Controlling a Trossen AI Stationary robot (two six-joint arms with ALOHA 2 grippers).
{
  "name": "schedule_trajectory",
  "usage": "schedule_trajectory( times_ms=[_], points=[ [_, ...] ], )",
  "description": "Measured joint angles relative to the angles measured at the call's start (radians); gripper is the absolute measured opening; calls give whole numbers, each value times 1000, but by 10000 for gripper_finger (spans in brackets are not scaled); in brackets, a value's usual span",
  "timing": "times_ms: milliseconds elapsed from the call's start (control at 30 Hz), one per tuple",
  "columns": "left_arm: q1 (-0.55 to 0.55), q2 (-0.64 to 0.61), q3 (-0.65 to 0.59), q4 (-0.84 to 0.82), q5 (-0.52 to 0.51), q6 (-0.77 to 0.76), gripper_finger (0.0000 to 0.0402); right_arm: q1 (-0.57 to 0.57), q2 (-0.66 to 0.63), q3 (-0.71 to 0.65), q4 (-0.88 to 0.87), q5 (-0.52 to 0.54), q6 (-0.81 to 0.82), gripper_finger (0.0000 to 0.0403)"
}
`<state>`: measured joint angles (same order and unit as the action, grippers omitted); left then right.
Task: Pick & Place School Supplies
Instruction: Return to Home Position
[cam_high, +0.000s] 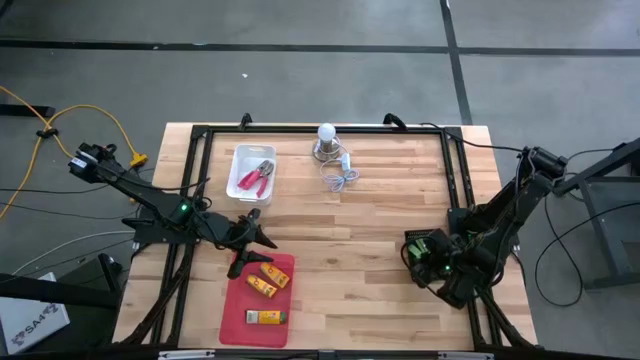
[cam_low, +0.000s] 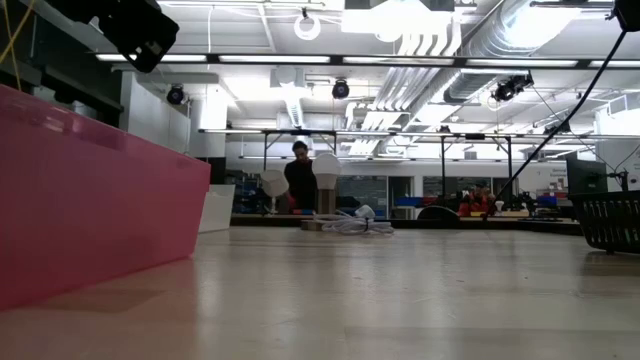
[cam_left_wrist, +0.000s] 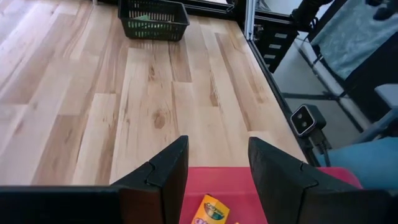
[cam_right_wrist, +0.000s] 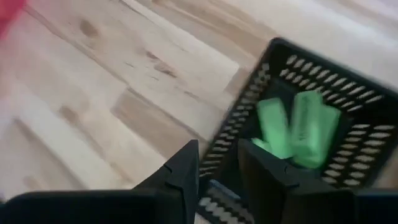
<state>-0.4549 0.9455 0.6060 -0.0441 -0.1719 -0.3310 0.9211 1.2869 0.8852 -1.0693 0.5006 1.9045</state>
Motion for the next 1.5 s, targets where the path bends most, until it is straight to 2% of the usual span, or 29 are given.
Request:
schedule_trajectory(
  times_ms=[67,233,400,633,800,933,1133,1300,1500],
  points=[
    [1,-1,0,0,0,-7,161,0,1,0,27,53,2,100],
    [25,-25,0,-1,21,1,161,-1,-21,0,74,258,-109,100],
    [75,-95,0,-23,103,46,161,0,-99,0,62,356,-183,100],
    [144,-168,0,-129,105,58,161,-3,-241,0,64,520,-355,100],
    [164,-165,0,-140,105,59,161,-86,-320,0,110,540,-509,100],
    [176,-164,0,-141,105,64,161,-221,-343,0,301,441,-786,100],
    [186,-164,0,-146,105,64,161,-478,-343,0,614,128,-1217,100],
    [186,-170,0,-163,112,66,161,-653,-359,0,720,-70,-1401,100],
    [186,-181,0,-170,119,73,161,-831,-396,0,803,-294,-1519,100]
  ],
)
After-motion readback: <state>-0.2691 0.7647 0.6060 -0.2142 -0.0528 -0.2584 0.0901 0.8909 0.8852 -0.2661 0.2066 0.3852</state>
